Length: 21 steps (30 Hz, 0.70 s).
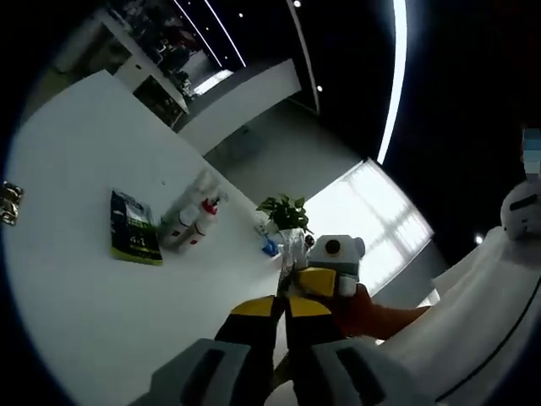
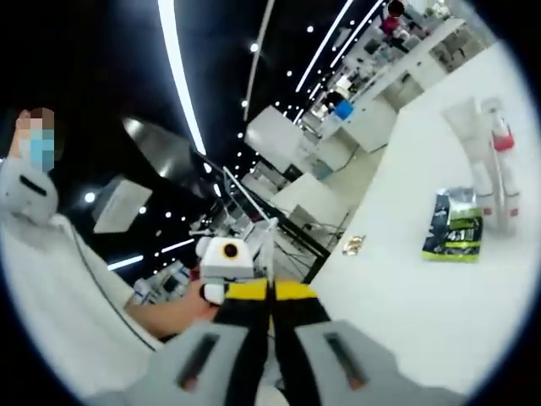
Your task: Arrange the skincare products in the storage area until every visible bottle or jar stands upright without overlapping.
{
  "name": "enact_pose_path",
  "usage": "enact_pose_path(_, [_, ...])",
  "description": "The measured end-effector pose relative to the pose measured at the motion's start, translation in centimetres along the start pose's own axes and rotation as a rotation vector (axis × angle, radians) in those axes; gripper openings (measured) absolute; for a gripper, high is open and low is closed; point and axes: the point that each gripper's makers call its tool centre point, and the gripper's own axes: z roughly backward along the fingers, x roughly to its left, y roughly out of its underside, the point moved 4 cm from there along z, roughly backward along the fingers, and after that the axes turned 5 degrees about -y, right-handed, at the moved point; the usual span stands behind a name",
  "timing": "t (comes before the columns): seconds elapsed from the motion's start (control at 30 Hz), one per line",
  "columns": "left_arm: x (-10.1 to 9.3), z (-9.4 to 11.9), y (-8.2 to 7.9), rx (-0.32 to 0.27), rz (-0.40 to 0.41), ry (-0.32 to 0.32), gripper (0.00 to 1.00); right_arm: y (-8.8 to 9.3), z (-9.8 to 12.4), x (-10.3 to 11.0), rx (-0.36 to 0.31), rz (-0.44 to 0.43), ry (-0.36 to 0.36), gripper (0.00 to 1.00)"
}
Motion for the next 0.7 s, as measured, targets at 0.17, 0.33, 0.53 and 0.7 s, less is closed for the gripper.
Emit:
enact_pose_path(0.17, [-0.1,-0.3,-0.2,0.020,0.003,0.030,0.00,-0.2,0.2,0.0,0.000,0.037,0.031,0.00])
enact_pose_path(0.33, [1.2,-0.8,-1.0,0.027,0.042,0.016,0.00,0.1,0.0,-0.5,0.024,0.078,0.065,0.10])
enact_pose_path(0.53, [1.8,-1.4,-2.0,0.015,0.059,0.026,0.00,0.2,0.6,-1.0,0.053,0.136,0.120,0.22])
enact_pose_path(0.7, [2.6,-1.0,-2.6,0.014,0.060,-0.002,0.00,0.5,1.6,-2.8,0.084,0.281,0.271,0.52])
